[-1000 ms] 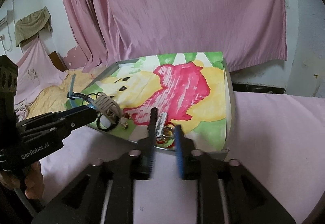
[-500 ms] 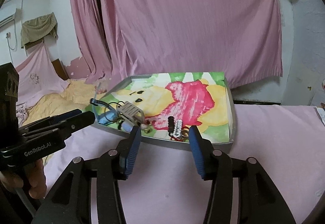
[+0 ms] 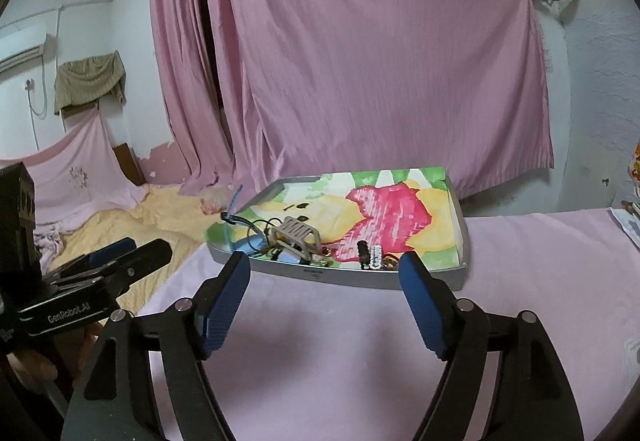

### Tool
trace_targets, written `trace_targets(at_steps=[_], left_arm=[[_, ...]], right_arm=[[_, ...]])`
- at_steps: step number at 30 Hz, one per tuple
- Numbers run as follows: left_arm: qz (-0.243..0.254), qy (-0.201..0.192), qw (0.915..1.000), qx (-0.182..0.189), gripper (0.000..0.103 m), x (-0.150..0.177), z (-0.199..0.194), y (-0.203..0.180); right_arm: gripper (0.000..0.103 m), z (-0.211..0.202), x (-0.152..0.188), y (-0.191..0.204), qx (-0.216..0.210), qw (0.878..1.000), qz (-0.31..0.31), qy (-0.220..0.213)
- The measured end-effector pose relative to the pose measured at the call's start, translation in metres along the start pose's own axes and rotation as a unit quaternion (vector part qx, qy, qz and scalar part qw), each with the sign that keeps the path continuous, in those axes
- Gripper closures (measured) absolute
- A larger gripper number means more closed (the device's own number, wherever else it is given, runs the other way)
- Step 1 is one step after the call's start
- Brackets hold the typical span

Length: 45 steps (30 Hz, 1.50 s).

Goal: Organize jewelry

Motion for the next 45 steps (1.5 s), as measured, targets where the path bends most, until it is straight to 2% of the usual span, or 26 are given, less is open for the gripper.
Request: trace_targets(at_steps=[2,11,20,29,45], left_arm=[[0.002,-0.007,1.0,-0.006,0.007,0.003,-0.008,0.004],[0.004,-0.052,0.9981,-0.035,0.001,0.023,-0.05,0.022],[0.012,-0.077,0.9958,-0.047,0.001,0.049,-0.08,0.03],[0.014,-0.094,0.994,-0.053,0.001,0.071,-0.104,0.036],[0.007,-0.091,0.9936,-0.067,0.0,0.109,-0.122,0.05]], right_arm=[[0.027,-0.008,0.004,0.004,0.001,1.0,-0.002,-0.007],[0.013,-0.043,0.024,0.026,0.008,0.999,-0.018,-0.04],[0.012,-0.08,0.05,0.037,0.022,0.996,-0.028,-0.08],[0.011,-0.108,0.074,0.044,0.032,0.995,-0.032,-0.093],[0.011,-0.144,0.106,0.045,0.051,0.992,-0.044,-0.111]])
Point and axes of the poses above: each gripper's, at about its wrist camera, not at the fingertips, and z roughly the way its jaws point, y to its left, x to its underside, the point moved 8 cm from there along z, roughly the way its jaws point, and after that the axes turned 10 degrees about -x, right-handed, at the moved point
